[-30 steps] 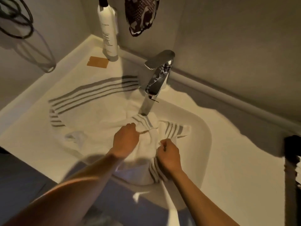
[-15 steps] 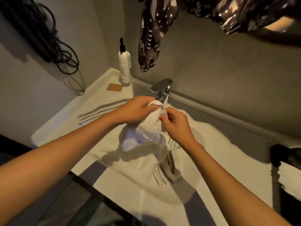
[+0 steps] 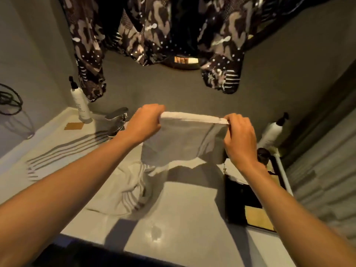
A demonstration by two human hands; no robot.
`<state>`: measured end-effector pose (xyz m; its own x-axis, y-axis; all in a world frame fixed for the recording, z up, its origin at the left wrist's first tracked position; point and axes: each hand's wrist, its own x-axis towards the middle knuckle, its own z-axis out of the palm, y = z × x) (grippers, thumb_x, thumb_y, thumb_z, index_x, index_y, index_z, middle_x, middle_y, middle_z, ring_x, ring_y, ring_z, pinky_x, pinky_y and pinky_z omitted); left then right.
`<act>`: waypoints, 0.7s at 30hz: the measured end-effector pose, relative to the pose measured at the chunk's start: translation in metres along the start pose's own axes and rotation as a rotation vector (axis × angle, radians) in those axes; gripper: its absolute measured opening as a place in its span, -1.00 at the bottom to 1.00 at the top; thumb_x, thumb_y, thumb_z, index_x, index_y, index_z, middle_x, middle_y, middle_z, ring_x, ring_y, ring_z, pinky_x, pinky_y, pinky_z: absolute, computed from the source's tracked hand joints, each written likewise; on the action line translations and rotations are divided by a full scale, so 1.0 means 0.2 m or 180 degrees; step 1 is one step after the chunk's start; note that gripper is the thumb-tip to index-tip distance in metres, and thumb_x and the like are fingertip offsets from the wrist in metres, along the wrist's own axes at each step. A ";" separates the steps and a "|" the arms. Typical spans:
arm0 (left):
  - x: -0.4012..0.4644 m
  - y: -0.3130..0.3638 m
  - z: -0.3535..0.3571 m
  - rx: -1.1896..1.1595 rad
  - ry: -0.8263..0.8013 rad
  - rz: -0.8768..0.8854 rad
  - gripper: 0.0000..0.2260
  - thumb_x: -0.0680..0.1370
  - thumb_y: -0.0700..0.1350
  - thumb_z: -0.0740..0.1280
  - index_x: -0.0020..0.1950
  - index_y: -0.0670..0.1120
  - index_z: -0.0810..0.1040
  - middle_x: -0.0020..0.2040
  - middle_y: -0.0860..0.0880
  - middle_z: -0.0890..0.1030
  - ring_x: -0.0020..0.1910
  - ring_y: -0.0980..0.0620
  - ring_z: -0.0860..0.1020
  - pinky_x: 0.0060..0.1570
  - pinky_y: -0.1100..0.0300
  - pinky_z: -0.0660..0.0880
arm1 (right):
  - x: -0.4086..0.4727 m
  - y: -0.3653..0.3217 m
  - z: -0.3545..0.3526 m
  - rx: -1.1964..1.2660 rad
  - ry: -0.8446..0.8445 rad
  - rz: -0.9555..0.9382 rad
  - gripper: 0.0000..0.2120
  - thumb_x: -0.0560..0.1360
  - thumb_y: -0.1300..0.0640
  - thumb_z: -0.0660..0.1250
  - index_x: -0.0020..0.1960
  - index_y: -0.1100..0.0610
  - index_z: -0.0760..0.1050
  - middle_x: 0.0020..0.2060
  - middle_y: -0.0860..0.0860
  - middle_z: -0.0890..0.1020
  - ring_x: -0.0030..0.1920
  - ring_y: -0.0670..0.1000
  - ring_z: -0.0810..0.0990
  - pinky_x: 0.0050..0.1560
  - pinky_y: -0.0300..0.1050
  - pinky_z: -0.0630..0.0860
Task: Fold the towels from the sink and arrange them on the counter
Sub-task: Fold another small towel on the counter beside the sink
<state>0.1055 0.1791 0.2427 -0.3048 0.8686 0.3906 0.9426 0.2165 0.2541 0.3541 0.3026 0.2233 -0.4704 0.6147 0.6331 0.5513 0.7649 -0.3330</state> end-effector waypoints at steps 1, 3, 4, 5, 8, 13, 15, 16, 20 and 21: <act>-0.03 0.03 0.02 -0.0039 0.0096 0.0048 -0.92 0.40 -0.29 0.34 -0.18 -0.15 0.48 -0.17 -0.19 0.60 -0.13 -0.24 0.56 -0.23 -0.03 0.44 | -0.08 0.04 -0.02 -0.0085 0.0090 0.0083 -0.82 0.48 0.32 0.19 0.00 0.11 0.46 -0.13 0.06 0.55 -0.09 0.12 0.45 -0.12 0.05 0.41; -0.17 0.08 0.13 -0.0116 0.0002 0.0240 -0.81 0.34 -0.35 0.34 -0.14 -0.12 0.51 -0.16 -0.16 0.59 -0.12 -0.22 0.57 -0.21 -0.01 0.46 | -0.32 0.13 -0.06 -0.0201 0.0036 0.0269 -0.77 0.47 0.37 0.25 0.05 0.11 0.49 -0.10 0.05 0.58 -0.06 0.10 0.48 -0.05 0.04 0.44; -0.28 0.08 0.19 -0.0153 -0.0159 0.0361 -0.72 0.29 -0.38 0.33 -0.10 -0.08 0.52 -0.14 -0.14 0.60 -0.10 -0.20 0.58 -0.19 0.00 0.49 | -0.46 0.15 -0.05 -0.0212 -0.0088 0.0347 -0.75 0.46 0.38 0.29 0.06 0.12 0.50 -0.10 0.05 0.59 -0.05 0.08 0.48 -0.02 0.02 0.44; -0.42 0.08 0.28 -0.0207 -0.0385 0.0468 -0.67 0.27 -0.36 0.30 -0.06 -0.04 0.54 -0.11 -0.12 0.62 -0.06 -0.17 0.59 -0.15 0.02 0.51 | -0.61 0.17 -0.04 -0.0199 -0.0272 0.0412 -0.73 0.42 0.40 0.32 0.03 0.12 0.51 -0.12 0.05 0.59 -0.08 0.06 0.47 -0.04 0.01 0.44; -0.84 0.04 0.52 -0.0209 -0.1536 0.0543 -0.62 0.32 -0.25 0.17 0.05 -0.09 0.63 0.06 -0.08 0.64 0.08 -0.09 0.58 -0.02 0.13 0.49 | -1.07 0.17 0.03 -0.0321 -0.1145 0.0312 -0.69 0.17 0.42 0.37 -0.20 0.08 0.48 -0.30 0.02 0.55 -0.27 0.04 0.48 -0.19 -0.03 0.47; -1.30 -0.07 0.72 0.0050 -0.2482 0.0415 -0.79 0.57 -0.02 0.15 0.14 0.07 0.51 0.13 0.14 0.54 0.07 0.15 0.50 0.02 0.23 0.39 | -1.52 0.12 0.11 -0.0474 -0.2394 0.0353 -0.83 0.19 0.26 0.25 -0.30 0.02 0.39 -0.33 -0.04 0.50 -0.33 0.04 0.49 -0.17 -0.09 0.55; -1.34 -0.10 0.71 -0.0008 -0.2296 0.0481 -0.74 0.55 -0.09 0.21 0.20 -0.02 0.55 0.16 0.09 0.56 0.12 0.10 0.52 0.04 0.21 0.41 | -1.55 0.11 0.11 -0.0388 -0.2606 0.0360 -0.95 0.33 0.17 0.19 -0.25 0.06 0.41 -0.25 0.01 0.52 -0.24 0.08 0.48 -0.08 -0.10 0.45; -1.37 -0.12 0.68 0.0047 -0.2292 0.0563 -0.72 0.54 -0.14 0.23 0.22 -0.06 0.56 0.19 0.03 0.56 0.15 0.02 0.53 0.04 0.18 0.42 | -1.57 0.10 0.11 -0.0397 -0.2669 0.0288 -0.92 0.39 0.10 0.17 -0.23 0.06 0.42 -0.22 0.02 0.53 -0.20 0.08 0.48 -0.04 -0.09 0.43; -1.40 -0.14 0.58 0.0015 -0.2562 0.0175 -0.83 0.57 -0.14 0.19 0.04 -0.05 0.56 0.09 0.02 0.58 0.05 0.00 0.53 -0.04 0.16 0.41 | -1.55 0.07 0.09 -0.0413 -0.2969 0.0184 -0.75 0.41 -0.10 0.16 -0.22 0.06 0.47 -0.19 0.01 0.55 -0.14 0.06 0.51 -0.05 -0.14 0.32; -1.42 -0.15 0.56 0.0007 -0.2668 0.0179 -0.86 0.54 -0.14 0.20 -0.02 -0.06 0.55 0.03 -0.01 0.59 -0.01 -0.01 0.53 -0.09 0.14 0.41 | -1.56 0.04 0.08 -0.0420 -0.3067 0.0136 -0.73 0.39 -0.11 0.15 -0.21 0.06 0.49 -0.17 0.01 0.55 -0.13 0.07 0.52 -0.10 -0.15 0.28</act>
<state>0.1786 -0.0242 0.0249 -0.0562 0.9215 -0.3844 0.9540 0.1631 0.2517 0.4943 0.1209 0.0113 -0.7781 0.5803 -0.2404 0.6262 0.7468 -0.2241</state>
